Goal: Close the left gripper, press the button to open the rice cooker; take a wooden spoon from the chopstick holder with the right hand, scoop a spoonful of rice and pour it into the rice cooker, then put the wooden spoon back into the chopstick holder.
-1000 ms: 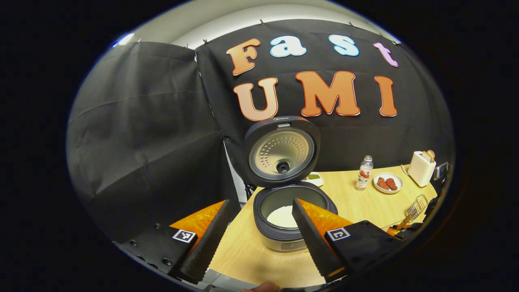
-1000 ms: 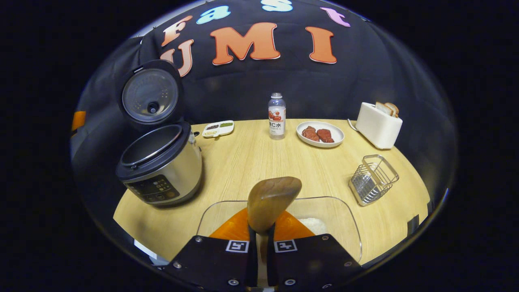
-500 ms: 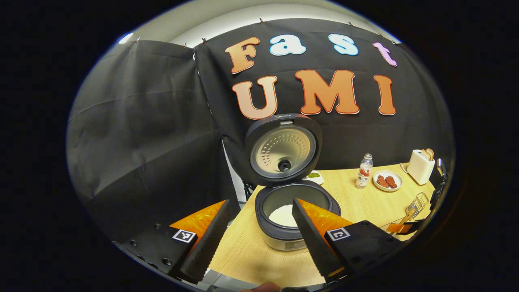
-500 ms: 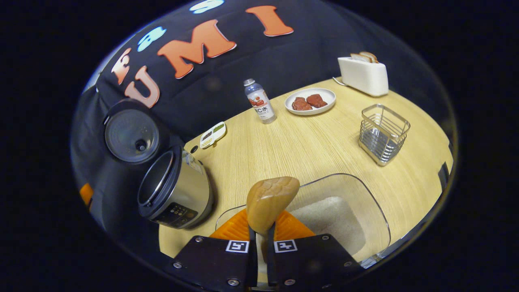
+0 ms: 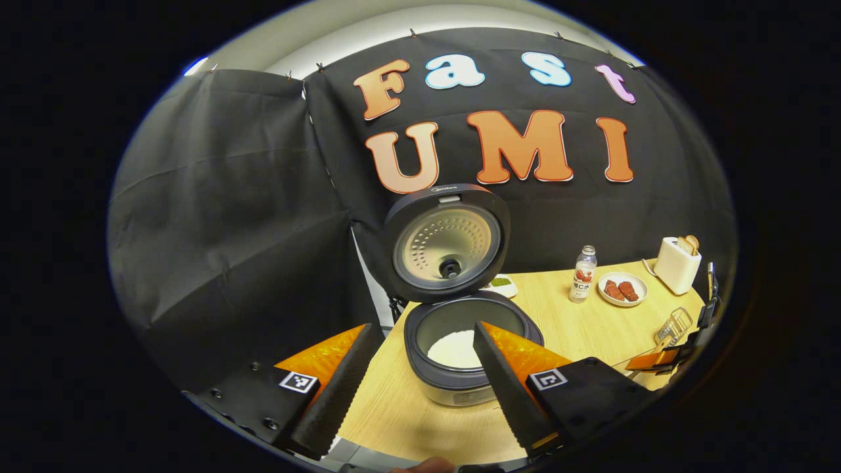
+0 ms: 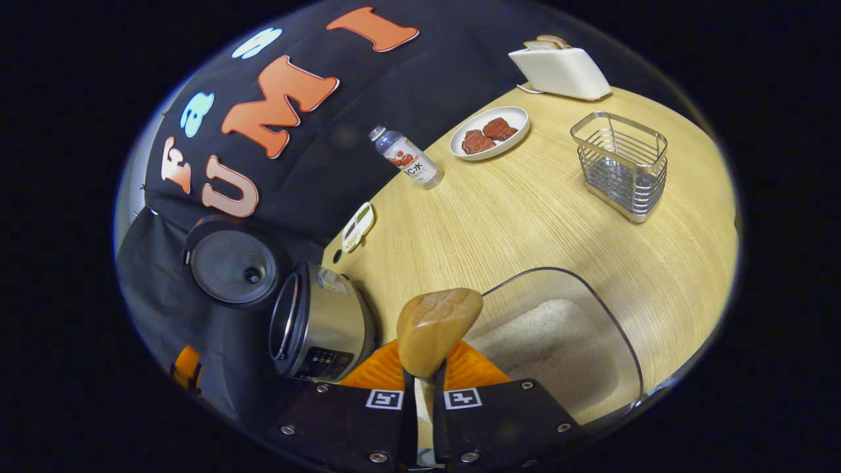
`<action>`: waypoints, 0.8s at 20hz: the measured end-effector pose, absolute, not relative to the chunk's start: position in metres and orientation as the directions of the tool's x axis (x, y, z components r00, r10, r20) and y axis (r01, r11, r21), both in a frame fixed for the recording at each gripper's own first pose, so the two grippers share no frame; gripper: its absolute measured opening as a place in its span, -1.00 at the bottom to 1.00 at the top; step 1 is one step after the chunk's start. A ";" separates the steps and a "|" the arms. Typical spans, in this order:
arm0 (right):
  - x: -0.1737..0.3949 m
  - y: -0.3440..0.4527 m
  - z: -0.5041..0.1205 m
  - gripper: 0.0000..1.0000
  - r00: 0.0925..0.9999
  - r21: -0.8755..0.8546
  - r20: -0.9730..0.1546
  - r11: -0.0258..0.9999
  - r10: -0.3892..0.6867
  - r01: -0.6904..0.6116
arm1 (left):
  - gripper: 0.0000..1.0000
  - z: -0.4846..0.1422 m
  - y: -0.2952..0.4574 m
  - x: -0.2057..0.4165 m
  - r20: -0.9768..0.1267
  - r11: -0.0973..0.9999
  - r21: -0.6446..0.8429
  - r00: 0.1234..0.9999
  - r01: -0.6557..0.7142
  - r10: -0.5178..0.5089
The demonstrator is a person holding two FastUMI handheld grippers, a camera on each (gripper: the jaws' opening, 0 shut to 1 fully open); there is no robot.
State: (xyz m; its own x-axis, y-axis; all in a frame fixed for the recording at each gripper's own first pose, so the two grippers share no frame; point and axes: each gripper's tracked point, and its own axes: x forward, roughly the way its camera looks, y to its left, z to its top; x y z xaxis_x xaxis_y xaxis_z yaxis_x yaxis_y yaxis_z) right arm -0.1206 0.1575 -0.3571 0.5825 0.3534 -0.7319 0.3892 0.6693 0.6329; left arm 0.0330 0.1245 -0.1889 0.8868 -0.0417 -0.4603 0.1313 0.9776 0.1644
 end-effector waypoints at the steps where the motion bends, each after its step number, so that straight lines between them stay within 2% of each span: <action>1: -0.121 0.155 -0.357 -0.82 0.586 0.653 -0.721 0.646 0.371 0.395 | 1.00 -0.187 0.121 0.033 -0.459 0.976 0.168 0.887 0.139 -0.047; 6: -0.124 0.141 -0.358 -0.83 0.611 0.742 -0.661 0.501 0.436 0.444 | 1.00 -0.178 0.099 0.035 -0.447 0.969 0.182 0.892 0.169 -0.072; 9: -0.123 0.134 -0.358 -0.84 0.612 0.764 -0.643 0.450 0.461 0.463 | 1.00 -0.175 0.088 0.035 -0.441 0.965 0.191 0.894 0.178 -0.078; 16: -0.099 0.098 -0.324 -0.84 0.682 0.847 -0.530 0.290 0.503 0.444 | 1.00 -0.160 0.056 0.040 -0.400 0.969 0.173 0.911 0.177 -0.095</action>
State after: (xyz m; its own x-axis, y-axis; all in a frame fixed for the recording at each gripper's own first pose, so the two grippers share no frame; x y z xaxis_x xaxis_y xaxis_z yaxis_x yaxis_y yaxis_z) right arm -0.0986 0.0980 -0.3235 0.6823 0.5034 -0.5302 0.4445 0.2902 0.8475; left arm 0.0405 0.0563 -0.1602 0.9115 -0.0947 -0.4003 0.1765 0.9690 0.1727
